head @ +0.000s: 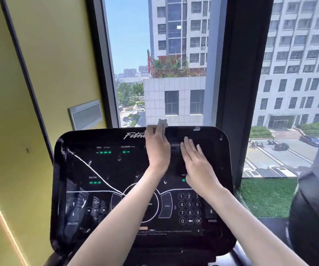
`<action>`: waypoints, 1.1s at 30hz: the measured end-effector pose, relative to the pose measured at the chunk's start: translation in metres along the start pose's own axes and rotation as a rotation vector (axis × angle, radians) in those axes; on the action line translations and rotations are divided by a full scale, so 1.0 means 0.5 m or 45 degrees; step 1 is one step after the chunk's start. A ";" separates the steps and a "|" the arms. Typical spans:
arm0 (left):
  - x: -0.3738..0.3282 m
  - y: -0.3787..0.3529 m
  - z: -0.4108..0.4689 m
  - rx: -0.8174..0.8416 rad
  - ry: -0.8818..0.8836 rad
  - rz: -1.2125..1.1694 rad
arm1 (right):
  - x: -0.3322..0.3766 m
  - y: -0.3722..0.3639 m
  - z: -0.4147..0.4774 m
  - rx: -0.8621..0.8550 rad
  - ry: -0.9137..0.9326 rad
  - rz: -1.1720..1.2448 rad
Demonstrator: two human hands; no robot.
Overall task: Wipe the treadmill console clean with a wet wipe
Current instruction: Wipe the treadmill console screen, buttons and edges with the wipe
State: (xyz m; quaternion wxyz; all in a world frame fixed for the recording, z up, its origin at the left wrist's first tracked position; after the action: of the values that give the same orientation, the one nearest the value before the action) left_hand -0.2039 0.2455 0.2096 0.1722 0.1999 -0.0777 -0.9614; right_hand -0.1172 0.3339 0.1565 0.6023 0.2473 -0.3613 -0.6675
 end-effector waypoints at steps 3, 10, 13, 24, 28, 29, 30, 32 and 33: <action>-0.027 -0.031 -0.006 0.283 -0.314 -0.058 | -0.004 0.000 0.000 -0.022 -0.015 0.000; -0.029 -0.022 -0.016 0.194 -0.295 -0.004 | -0.002 0.003 -0.002 -0.048 -0.003 0.014; 0.009 -0.009 0.005 0.121 -0.215 -0.047 | -0.002 0.009 -0.001 -0.029 0.014 0.005; 0.042 0.019 0.014 -0.136 0.205 -0.129 | -0.052 0.042 -0.018 -0.073 -0.084 0.176; -0.062 -0.050 -0.013 0.269 -0.255 -0.084 | -0.089 0.050 -0.044 -0.151 -0.185 0.154; -0.064 -0.059 -0.013 0.309 -0.321 -0.069 | -0.097 0.049 -0.048 -0.143 -0.200 0.143; -0.051 -0.058 -0.005 0.261 -0.286 -0.059 | -0.103 0.047 -0.052 -0.122 -0.205 0.134; -0.011 -0.033 0.011 -0.009 0.043 -0.094 | -0.114 0.038 -0.060 -0.079 -0.185 0.113; -0.004 -0.029 0.012 -0.098 0.182 -0.096 | -0.118 0.034 -0.063 -0.069 -0.168 0.100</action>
State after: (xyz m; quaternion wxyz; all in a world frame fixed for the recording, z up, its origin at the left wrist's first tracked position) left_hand -0.2091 0.2603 0.2124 0.1485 0.2639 -0.0207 -0.9528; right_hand -0.0737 0.3858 0.1442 0.6093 0.1721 -0.3914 -0.6678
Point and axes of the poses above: each hand's wrist, its own z-axis towards the middle knuckle, its own y-axis out of the back of the hand, x = y × z, the point moved 6 cm from there along z, towards the middle knuckle, and after that the axes turned 10 degrees about -y, right-handed, at the moved point
